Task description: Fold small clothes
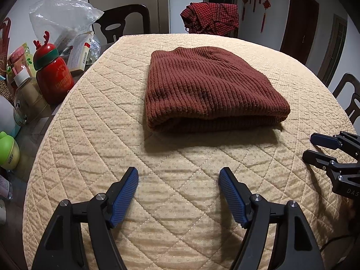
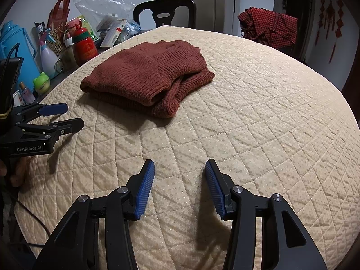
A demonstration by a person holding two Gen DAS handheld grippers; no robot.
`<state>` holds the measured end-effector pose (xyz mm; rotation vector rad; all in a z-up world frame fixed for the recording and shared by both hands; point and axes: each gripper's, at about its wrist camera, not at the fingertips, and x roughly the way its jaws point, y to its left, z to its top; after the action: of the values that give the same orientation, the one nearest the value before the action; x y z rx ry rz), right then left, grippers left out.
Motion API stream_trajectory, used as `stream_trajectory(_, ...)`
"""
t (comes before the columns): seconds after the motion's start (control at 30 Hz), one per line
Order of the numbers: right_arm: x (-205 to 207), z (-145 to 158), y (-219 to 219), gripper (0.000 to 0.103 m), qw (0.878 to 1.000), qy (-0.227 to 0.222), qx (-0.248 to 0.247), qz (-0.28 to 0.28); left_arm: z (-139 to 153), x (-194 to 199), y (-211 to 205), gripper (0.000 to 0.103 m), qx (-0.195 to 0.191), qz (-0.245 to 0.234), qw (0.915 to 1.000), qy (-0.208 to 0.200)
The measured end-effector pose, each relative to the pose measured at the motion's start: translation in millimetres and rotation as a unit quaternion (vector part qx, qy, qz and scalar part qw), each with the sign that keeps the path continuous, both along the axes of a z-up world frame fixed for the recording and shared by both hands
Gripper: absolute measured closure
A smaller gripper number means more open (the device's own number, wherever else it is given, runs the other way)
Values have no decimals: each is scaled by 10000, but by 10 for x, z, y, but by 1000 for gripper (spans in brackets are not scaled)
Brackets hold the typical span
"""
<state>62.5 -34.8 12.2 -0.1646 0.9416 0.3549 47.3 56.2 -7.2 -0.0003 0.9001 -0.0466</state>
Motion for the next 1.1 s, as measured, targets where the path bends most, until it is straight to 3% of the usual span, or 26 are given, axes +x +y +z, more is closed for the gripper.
stream_trajectory(1.1,-18,-5,10,51,10000,2,-8,27,-2,2,17,22,30,50,10000,23)
